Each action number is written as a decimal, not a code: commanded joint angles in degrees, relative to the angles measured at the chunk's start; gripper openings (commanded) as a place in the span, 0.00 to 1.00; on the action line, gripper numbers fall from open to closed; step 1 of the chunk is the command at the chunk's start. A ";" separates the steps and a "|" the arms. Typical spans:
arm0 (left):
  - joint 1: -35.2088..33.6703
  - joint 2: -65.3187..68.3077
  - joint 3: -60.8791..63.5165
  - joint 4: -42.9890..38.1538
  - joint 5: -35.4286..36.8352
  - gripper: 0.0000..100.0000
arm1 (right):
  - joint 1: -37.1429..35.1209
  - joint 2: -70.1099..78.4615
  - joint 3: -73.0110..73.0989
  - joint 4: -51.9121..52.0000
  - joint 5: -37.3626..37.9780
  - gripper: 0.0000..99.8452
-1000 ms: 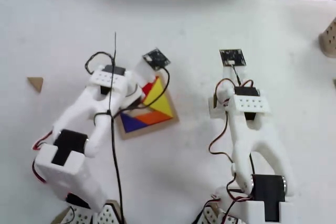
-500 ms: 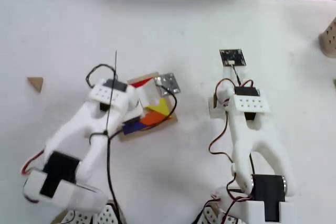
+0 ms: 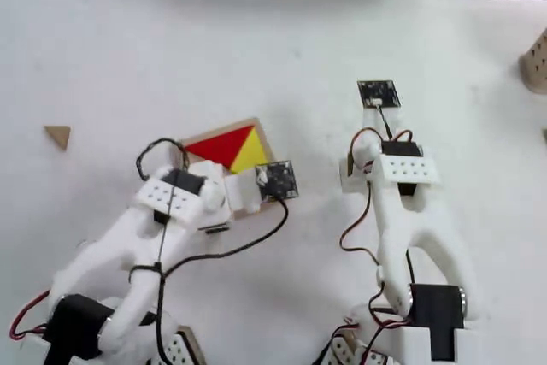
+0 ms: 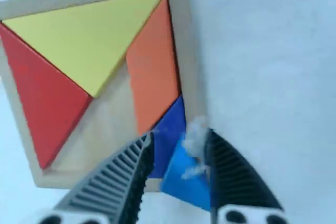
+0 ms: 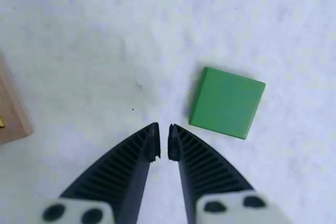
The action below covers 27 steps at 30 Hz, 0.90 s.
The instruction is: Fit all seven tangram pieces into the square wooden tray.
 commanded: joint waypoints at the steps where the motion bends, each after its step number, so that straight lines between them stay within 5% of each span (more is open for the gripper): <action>1: 0.57 -2.15 -0.26 0.70 -0.44 0.29 | -0.57 -2.33 -0.26 -0.66 0.97 0.04; 9: -0.92 -2.68 -1.23 0.09 2.02 0.31 | -0.66 -2.33 -0.26 -0.66 1.05 0.04; 19: -9.98 -11.74 -7.65 2.55 32.97 0.19 | -0.75 -2.33 -0.26 -0.66 1.05 0.04; 22: -11.65 -17.80 -6.33 8.62 42.37 0.16 | -0.75 -2.24 -0.26 -0.66 1.05 0.04; 27: -10.33 -26.68 0.79 18.20 46.68 0.04 | -0.75 -1.89 -0.18 -0.66 1.05 0.04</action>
